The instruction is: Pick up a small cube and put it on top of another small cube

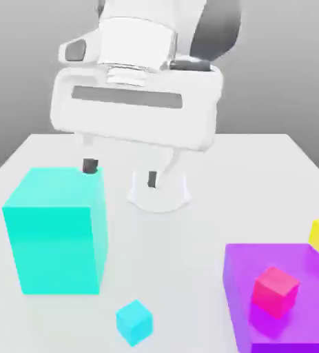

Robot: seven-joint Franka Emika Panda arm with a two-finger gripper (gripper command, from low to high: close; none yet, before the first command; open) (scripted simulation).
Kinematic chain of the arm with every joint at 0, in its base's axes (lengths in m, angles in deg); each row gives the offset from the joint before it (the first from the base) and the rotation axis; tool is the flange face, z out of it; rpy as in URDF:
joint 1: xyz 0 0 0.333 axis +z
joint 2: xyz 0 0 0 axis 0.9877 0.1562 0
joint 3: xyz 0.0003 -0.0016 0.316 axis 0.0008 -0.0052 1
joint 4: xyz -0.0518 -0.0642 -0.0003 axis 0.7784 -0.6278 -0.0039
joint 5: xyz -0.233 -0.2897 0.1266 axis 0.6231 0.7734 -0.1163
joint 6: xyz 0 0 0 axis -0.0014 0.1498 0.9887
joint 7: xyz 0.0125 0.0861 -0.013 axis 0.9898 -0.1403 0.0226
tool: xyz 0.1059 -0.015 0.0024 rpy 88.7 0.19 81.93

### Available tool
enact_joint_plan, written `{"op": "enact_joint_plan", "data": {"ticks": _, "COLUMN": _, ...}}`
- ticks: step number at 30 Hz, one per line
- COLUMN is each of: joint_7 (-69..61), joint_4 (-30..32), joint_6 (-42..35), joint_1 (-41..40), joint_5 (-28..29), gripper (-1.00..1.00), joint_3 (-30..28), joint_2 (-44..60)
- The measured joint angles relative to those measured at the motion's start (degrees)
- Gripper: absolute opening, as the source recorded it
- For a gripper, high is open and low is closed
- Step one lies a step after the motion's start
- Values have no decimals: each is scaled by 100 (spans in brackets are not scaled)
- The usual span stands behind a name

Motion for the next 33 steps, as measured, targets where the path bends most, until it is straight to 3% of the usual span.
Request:
{"op": "enact_joint_plan", "data": {"ticks": 5, "joint_7": 813, "joint_4": 262, "joint_6": 475, "joint_1": -109, "joint_5": 40, "gripper": 0, "joint_3": -56, "joint_2": 1018}}
{"op": "enact_joint_plan", "data": {"ticks": 10, "joint_7": 1313, "joint_4": 515, "joint_6": 988, "joint_1": -111, "joint_5": -314, "gripper": 0, "joint_3": -52, "joint_2": 1991}}
{"op": "enact_joint_plan", "data": {"ticks": 15, "joint_7": 1570, "joint_4": 369, "joint_6": 1770, "joint_1": 121, "joint_5": -143, "gripper": 0, "joint_3": -337, "joint_2": 3028}}
{"op": "enact_joint_plan", "data": {"ticks": 16, "joint_7": 1602, "joint_4": 341, "joint_6": 1887, "joint_1": 172, "joint_5": -104, "gripper": -100, "joint_3": -397, "joint_2": 3176}}
{"op": "enact_joint_plan", "data": {"ticks": 23, "joint_7": 1615, "joint_4": 340, "joint_6": 1900, "joint_1": 173, "joint_5": -93, "gripper": -100, "joint_3": -399, "joint_2": 3180}}
{"op": "enact_joint_plan", "data": {"ticks": 28, "joint_7": 1378, "joint_4": 534, "joint_6": 1188, "joint_1": -18, "joint_5": -385, "gripper": -100, "joint_3": -128, "joint_2": 2267}}
{"op": "enact_joint_plan", "data": {"ticks": 33, "joint_7": 883, "joint_4": 384, "joint_6": 527, "joint_1": 729, "joint_5": -222, "gripper": -100, "joint_3": 606, "joint_2": 1487}}
